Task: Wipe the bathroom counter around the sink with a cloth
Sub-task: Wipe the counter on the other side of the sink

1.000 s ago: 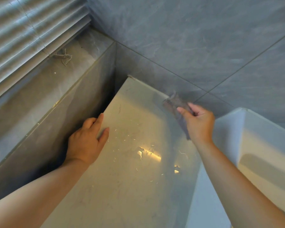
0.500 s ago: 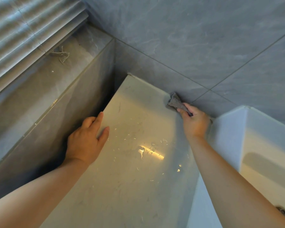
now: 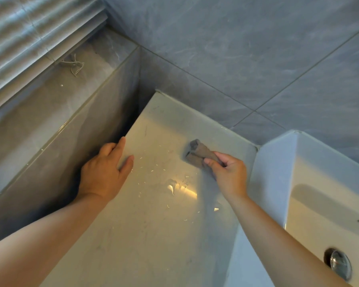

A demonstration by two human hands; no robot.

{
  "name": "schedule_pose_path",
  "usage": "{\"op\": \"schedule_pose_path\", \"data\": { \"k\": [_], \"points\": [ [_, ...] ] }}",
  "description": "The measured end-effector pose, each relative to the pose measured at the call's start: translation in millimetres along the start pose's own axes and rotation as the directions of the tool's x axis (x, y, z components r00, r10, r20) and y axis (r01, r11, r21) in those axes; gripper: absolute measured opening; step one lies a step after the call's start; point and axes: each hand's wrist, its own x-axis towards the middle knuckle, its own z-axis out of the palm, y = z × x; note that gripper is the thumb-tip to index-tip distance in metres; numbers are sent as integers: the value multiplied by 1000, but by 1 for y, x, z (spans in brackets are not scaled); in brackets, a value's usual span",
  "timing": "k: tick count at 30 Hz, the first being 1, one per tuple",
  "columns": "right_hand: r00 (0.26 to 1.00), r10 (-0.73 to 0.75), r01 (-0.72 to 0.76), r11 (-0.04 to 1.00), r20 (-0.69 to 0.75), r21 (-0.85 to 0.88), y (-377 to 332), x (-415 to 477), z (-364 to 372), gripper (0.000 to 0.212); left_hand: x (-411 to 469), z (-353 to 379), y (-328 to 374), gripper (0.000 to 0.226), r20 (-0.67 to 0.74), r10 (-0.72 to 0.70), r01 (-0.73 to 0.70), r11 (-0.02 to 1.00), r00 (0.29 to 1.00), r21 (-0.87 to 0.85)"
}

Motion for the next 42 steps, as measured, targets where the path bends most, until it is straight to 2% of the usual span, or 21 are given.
{"op": "schedule_pose_path", "data": {
  "k": [2,4,7,10,12,16,18,21,27,31,35,39,42],
  "points": [
    [997,-21,24,999,-79,44,-7,8,-14,22,0,0,-1,57,6,0,-1,1000,1000,3],
    [978,-61,65,998,-197,12,-13,21,-26,20,0,0,-1,57,8,1,-1,1000,1000,11],
    [955,-154,108,977,-253,-186,-9,42,-38,30,0,1,-1,56,-4,-5,6,1000,1000,10],
    [927,-312,181,857,-206,-482,5,60,-45,29,1,1,-2,55,-10,4,-4,1000,1000,22],
    [932,-297,135,818,-209,-559,16,68,-44,29,1,2,-3,55,-12,7,-7,1000,1000,23],
    [944,-159,37,923,-290,-384,30,62,-27,30,1,2,-2,55,-17,13,-12,1000,1000,15],
    [934,-139,26,945,-330,-325,31,59,-23,30,1,2,-1,56,-8,6,-5,1000,1000,27],
    [947,-82,-1,967,-311,-256,28,60,-27,31,1,1,-2,56,-16,7,-7,1000,1000,21],
    [963,9,-69,975,-271,-212,24,32,-25,32,1,0,0,57,-12,11,-11,999,1000,32],
    [963,-1,-59,975,-270,-216,24,-5,-17,31,0,0,0,57,-7,12,-12,1000,1000,24],
    [971,43,-88,980,-237,-180,14,-19,-21,21,0,1,-1,57,-9,22,-22,1000,1000,20],
    [911,-13,-31,994,-412,-100,-9,-6,-38,24,0,2,-2,57,-18,23,-23,999,1000,23],
    [868,-207,54,943,-451,-330,-17,19,-47,30,1,3,-3,57,-12,13,-12,1000,1000,27]
  ]
}}
